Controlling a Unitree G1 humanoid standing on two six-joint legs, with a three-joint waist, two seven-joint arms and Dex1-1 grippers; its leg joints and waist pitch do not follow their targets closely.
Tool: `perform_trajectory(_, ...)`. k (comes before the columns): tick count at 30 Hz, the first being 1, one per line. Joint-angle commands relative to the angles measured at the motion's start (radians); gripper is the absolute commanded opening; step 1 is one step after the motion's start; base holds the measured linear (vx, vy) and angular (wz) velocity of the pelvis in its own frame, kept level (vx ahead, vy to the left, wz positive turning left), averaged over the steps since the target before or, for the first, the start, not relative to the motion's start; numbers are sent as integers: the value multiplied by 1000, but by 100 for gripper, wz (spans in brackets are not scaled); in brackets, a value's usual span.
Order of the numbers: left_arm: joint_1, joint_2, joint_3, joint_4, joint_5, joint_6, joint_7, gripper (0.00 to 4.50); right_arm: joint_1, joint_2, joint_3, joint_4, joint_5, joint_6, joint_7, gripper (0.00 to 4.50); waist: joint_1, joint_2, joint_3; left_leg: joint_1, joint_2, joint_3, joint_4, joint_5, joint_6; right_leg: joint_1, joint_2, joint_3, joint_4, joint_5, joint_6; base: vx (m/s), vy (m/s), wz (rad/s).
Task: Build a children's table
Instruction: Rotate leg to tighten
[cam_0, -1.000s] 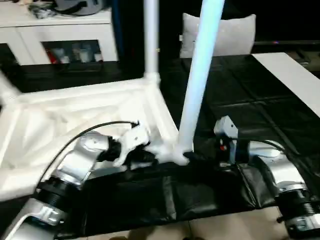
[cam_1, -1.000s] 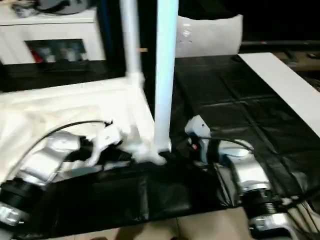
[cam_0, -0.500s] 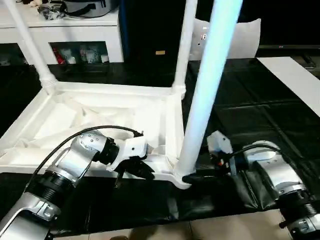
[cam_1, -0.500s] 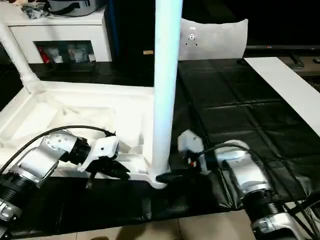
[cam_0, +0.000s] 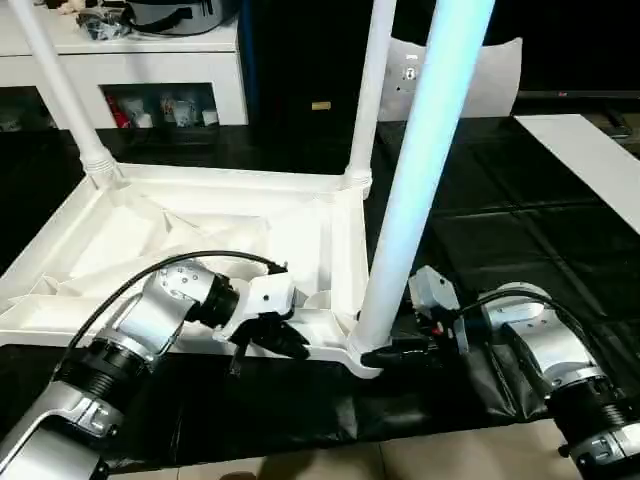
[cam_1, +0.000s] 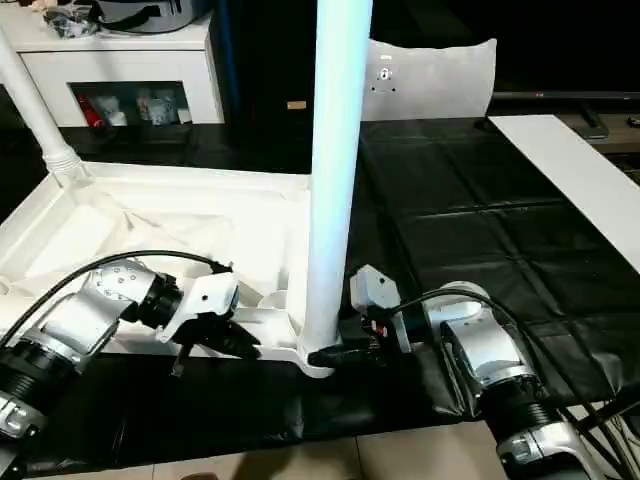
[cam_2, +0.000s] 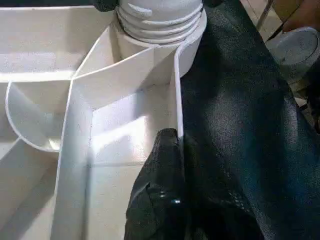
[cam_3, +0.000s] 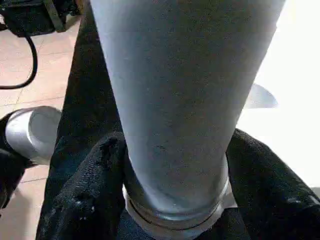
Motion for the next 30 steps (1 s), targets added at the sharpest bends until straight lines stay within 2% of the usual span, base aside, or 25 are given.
perform_trajectory(1, -3, -20, -6, -19, -7, 24, -5, 0, 9, 15, -1, -21, 11, 41, -12, 263, -5, 3, -69, -14, 0, 21, -71, -161, 69, 67, -46, 54, -75, -348, -137, 0, 0, 0)
perform_trajectory(2, 9, -43, 24, -42, -30, 70, 48, 0, 24, 42, -18, -49, 40, 101, -59, 262, -5, 2, -69, -13, 0, 22, -71, -163, 69, 67, -46, 54, -76, -346, -139, 0, 0, 0)
perform_trajectory(4, 15, -51, 35, -56, -37, 95, 71, 0, 30, 56, -23, -60, 47, 123, -84, 262, -6, 1, -68, -14, 2, 21, -72, -167, 59, 68, -46, 55, -73, -346, -139, 0, 0, 0)
perform_trajectory(5, 23, -74, 56, -78, -32, 150, 147, 0, 28, 97, -33, -59, 43, 171, -168, 262, -8, 2, -67, -13, 0, 21, -73, -180, 56, 67, -46, 52, -78, -377, -128, 0, 0, 0)
perform_trajectory(6, 23, -74, 56, -78, -32, 150, 147, 0, 28, 97, -33, -59, 43, 171, -168, 262, -12, 4, -63, -11, -3, 21, -73, -197, 50, 63, -45, 49, -85, -414, -118, 0, 0, 0)
perform_trajectory(7, 26, -99, 76, -94, -26, 213, 218, 0, 19, 138, -40, -41, 18, 178, -256, 261, -12, 3, -62, -9, -5, 20, -73, -209, 46, 63, -45, 47, -91, -442, -106, 0, 0, 0)
perform_trajectory(8, 28, -128, 98, -103, -19, 252, 288, 0, 5, 181, -48, -20, -4, 191, -344, 260, -21, 1, -60, -8, -9, 20, -72, -220, 32, 61, -46, 41, -99, -489, -83, 0, 0, 0)
perform_trajectory(9, 28, -153, 116, -104, -17, 276, 340, 0, -8, 213, -59, -1, -11, 201, -401, 260, -27, 1, -60, -11, -10, 18, -72, -223, 25, 63, -46, 39, -97, -500, -76, 0, 0, 0)
perform_trajectory(11, 25, -191, 139, -109, -9, 312, 412, 0, -31, 261, -83, 27, -12, 220, -484, 259, -44, 2, -59, -16, -15, 14, -70, -239, 21, 67, -46, 30, -107, -540, -46, 0, 0, 0)
perform_trajectory(12, 24, -215, 153, -115, -1, 340, 456, 0, -46, 293, -101, 46, -12, 232, -539, 258, -53, 0, -60, -12, -16, 15, -68, -245, 27, 61, -45, 30, -111, -542, -42, 0, 0, 0)
perform_trajectory(14, 17, -261, 170, -120, 16, 373, 537, 0, -73, 343, -121, 85, -25, 243, -635, 258, -67, 1, -63, -15, -16, 13, -66, -235, 28, 63, -46, 27, -110, -526, -51, 0, 0, 0)
perform_trajectory(15, 14, -276, 173, -121, 24, 383, 567, 0, -83, 358, -128, 100, -32, 248, -669, 258, -73, -4, -63, -15, -17, 15, -65, -228, 38, 61, -45, 29, -110, -515, -54, 0, 0, 0)
perform_trajectory(16, 12, -284, 176, -121, 27, 387, 583, 0, -88, 364, -130, 107, -37, 250, -685, 258, -74, -1, -63, -17, -17, 15, -65, -223, 44, 61, -45, 30, -109, -509, -57, 0, 0, 0)
perform_trajectory(17, 8, -322, 186, -129, 41, 408, 657, 0, -109, 388, -137, 144, -64, 255, -755, 258, -75, -5, -65, -18, -16, 17, -65, -208, 50, 60, -44, 34, -105, -483, -64, 0, 0, 0)
perform_trajectory(19, 7, -359, 193, -141, 56, 426, 721, 0, -125, 406, -145, 177, -80, 243, -798, 258, -74, -3, -66, -18, -14, 17, -65, -189, 54, 62, -45, 36, -99, -453, -82, 0, 0, 0)
perform_trajectory(20, 11, -370, 187, -153, 61, 436, 734, 0, -129, 412, -153, 187, -79, 223, -803, 293, -70, -2, -68, -18, -13, 18, -66, -167, 60, 61, -45, 40, -94, -412, -97, 0, 0, 0)
perform_trajectory(21, 16, -374, 179, -162, 65, 438, 734, 0, -130, 413, -165, 188, -72, 216, -805, 314, -70, -7, -70, -21, -11, 19, -66, -154, 63, 64, -45, 42, -90, -393, -101, 0, 0, 0)
perform_trajectory(22, 19, -376, 176, -168, 67, 442, 732, 0, -131, 416, -177, 188, -66, 213, -807, 327, -67, -5, -71, -21, -10, 18, -66, -143, 66, 65, -47, 44, -86, -372, -109, 0, 0, 0)
perform_trajectory(24, 24, -376, 171, -177, 70, 446, 728, 0, -130, 412, -192, 181, -57, 204, -802, 330, -65, -4, -77, -28, -8, 17, -64, -75, 83, 70, -46, 50, -67, -250, -145, 0, 0, 0)
perform_trajectory(27, 19, -349, 172, -164, 76, 425, 720, 0, -114, 379, -194, 156, -60, 176, -768, 370, -63, -2, -82, -30, -7, 18, -58, -14, 107, 70, -44, 54, -50, -126, -198, 0, 0, 0)
perform_trajectory(30, 20, -321, 169, -160, 72, 414, 697, 0, -89, 341, -197, 119, -49, 145, -714, 393, -58, 2, -77, -28, -6, 21, -59, -48, 118, 70, -45, 54, -56, -144, -206, 0, 0, 0)
